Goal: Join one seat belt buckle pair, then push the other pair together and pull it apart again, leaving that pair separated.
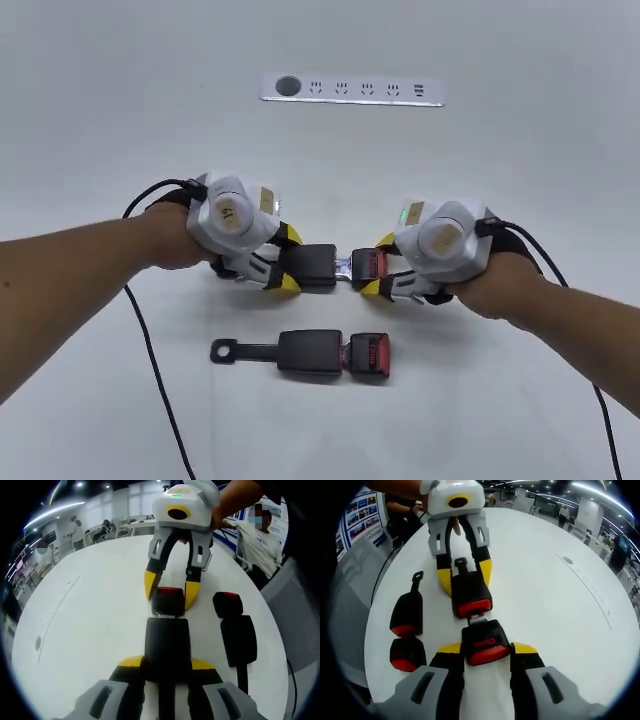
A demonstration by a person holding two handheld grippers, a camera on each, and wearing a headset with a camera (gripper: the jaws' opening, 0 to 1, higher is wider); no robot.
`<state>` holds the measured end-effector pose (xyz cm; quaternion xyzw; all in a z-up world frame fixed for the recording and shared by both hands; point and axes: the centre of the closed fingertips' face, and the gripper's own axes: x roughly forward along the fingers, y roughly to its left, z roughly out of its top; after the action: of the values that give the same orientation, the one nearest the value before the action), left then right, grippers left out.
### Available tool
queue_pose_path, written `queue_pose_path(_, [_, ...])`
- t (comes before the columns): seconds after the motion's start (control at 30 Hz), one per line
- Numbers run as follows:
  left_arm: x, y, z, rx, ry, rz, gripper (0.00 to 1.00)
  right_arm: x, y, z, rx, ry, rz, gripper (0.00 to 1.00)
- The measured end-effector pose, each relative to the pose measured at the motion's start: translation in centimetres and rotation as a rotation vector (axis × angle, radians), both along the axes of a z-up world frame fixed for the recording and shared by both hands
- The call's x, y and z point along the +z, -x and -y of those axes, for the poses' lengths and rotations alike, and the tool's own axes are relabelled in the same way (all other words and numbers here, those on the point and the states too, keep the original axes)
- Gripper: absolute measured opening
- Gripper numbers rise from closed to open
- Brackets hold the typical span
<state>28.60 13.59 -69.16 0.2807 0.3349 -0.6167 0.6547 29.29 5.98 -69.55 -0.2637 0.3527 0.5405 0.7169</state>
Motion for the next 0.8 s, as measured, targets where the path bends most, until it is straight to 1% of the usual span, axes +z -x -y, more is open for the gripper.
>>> queue_pose_path(0.17, [0.0, 0.0, -0.1, -0.007, -0.003, 0.001, 0.33, 0.1, 0.0, 0.4, 0.012, -0.020, 0.004, 0.34])
queue_pose_path(0.33, [0.0, 0.0, 0.0, -0.013, -0.001, 0.000, 0.33, 0.1, -0.1, 0.9, 0.025, -0.020, 0.002, 0.34])
queue_pose_path(0.43, [0.1, 0.0, 0.0, -0.013, 0.001, -0.001, 0.33, 0.0, -0.3, 1.4, 0.026, -0.022, 0.005, 0.34])
queue_pose_path(0.53, [0.1, 0.1, 0.0, -0.015, 0.005, -0.001, 0.33, -0.1, -0.5, 2.4, 0.022, -0.022, 0.003, 0.34])
queue_pose_path(0.8, [0.0, 0.0, 0.0, -0.013, 0.000, -0.003, 0.33, -0.3, -0.4, 4.1, 0.021, -0.018, 0.003, 0.34])
